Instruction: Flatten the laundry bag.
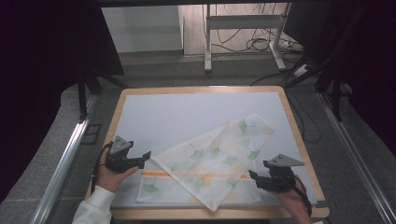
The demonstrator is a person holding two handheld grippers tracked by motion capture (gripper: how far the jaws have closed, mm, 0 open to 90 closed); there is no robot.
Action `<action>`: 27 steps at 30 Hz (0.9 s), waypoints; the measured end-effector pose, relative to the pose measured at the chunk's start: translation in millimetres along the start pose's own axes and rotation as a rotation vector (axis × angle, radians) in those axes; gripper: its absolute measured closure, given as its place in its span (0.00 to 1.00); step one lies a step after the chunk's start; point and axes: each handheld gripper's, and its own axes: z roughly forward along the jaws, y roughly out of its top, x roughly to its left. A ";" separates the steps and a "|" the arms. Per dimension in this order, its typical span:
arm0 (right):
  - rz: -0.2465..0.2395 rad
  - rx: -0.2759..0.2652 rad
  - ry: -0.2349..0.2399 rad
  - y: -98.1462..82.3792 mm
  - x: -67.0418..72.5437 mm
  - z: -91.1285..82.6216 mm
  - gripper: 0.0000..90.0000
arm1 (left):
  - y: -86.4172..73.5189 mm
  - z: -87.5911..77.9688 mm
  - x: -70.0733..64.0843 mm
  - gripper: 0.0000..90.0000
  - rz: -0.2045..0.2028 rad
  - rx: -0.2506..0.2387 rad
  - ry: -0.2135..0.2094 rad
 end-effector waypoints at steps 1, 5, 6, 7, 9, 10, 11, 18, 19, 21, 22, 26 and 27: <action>0.007 -0.003 0.002 -1.3 -2.5 -1.2 0.36 | -0.2 1.6 -0.4 0.19 0.005 0.003 0.000; 0.036 -0.008 0.006 -4.6 -8.5 -6.5 0.39 | 1.4 5.0 -5.5 0.23 0.025 0.014 -0.014; 0.037 -0.005 0.005 -5.1 -8.9 -7.0 0.40 | 1.4 5.0 -5.5 0.24 0.025 0.014 -0.014; 0.039 -0.003 0.001 -6.0 -9.0 -7.5 0.40 | 3.4 4.5 -9.1 0.24 0.031 0.012 -0.029; 0.042 0.002 -0.004 -6.5 -9.0 -7.8 0.40 | 4.0 4.1 -10.7 0.26 0.033 0.006 -0.034; 0.045 0.009 -0.011 -7.3 -9.6 -8.0 0.41 | 4.4 3.7 -12.1 0.26 0.036 0.005 -0.040; 0.047 0.010 -0.012 -7.1 -10.0 -7.7 0.41 | 4.0 3.3 -13.2 0.26 0.046 0.008 -0.040; 0.028 0.017 0.029 -3.9 -9.2 -6.5 0.54 | 1.7 -1.2 -12.6 0.27 0.050 0.003 -0.035; 0.026 0.024 0.036 -4.1 -9.0 -6.3 0.58 | 1.8 -0.7 -12.7 0.27 0.051 0.007 -0.038; 0.018 0.031 0.046 -4.7 -8.2 -6.6 0.65 | 1.2 1.2 -14.1 0.27 0.058 0.013 -0.040; 0.013 0.033 0.049 -4.7 -7.7 -7.1 0.69 | 1.2 1.2 -14.1 0.27 0.058 0.013 -0.040; 0.000 0.032 0.066 -4.1 -6.1 -8.2 0.82 | 1.2 2.3 -16.8 0.27 0.072 0.021 -0.043; -0.003 0.034 0.071 -3.8 -5.6 -8.0 0.85 | 1.1 2.3 -17.1 0.27 0.074 0.022 -0.043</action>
